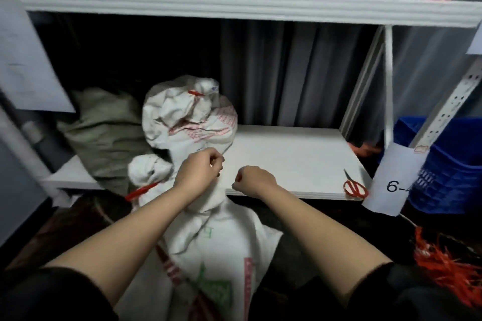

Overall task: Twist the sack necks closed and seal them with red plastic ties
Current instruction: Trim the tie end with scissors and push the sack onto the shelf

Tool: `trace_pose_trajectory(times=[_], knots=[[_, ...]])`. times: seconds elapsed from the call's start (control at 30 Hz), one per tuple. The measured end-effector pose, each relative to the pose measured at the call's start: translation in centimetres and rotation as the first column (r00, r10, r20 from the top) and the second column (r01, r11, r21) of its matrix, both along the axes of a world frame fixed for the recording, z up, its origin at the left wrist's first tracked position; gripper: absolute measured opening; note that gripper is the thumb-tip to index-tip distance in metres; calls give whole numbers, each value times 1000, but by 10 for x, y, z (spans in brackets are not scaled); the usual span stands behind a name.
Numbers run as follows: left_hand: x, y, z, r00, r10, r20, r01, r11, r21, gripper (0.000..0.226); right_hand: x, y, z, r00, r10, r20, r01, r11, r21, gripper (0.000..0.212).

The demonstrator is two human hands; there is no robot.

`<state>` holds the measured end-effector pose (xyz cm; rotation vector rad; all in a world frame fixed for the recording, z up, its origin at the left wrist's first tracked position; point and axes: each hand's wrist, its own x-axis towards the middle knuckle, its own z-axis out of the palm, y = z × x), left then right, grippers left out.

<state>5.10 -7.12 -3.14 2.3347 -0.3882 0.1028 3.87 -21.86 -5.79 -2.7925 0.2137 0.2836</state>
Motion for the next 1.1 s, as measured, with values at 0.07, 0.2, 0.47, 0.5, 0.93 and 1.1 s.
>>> trace_pose_trajectory(times=[0.07, 0.2, 0.47, 0.5, 0.93, 1.1], knots=[[-19, 31, 5, 986, 24, 165, -30, 999, 36, 12, -8, 33, -2, 998, 13, 54, -21, 989, 146, 42], [-37, 100, -4, 895, 198, 399, -208, 978, -18, 25, -24, 90, -15, 958, 48, 284, -101, 980, 174, 66], [-28, 187, -94, 803, 300, -516, -183, 947, 265, 121, -25, 139, -59, 998, 30, 60, -47, 955, 294, 134], [-26, 188, -104, 790, 257, -556, -120, 955, 271, 128, -23, 142, -62, 999, 17, 50, -31, 951, 307, 136], [4, 149, -100, 918, 115, -379, -238, 925, -297, 22, -10, 151, -86, 996, -91, -23, 90, 844, 529, 140], [-1, 135, -58, 936, -41, -349, -62, 958, -279, 31, -14, 153, -93, 985, -167, 51, 72, 653, 754, 116]])
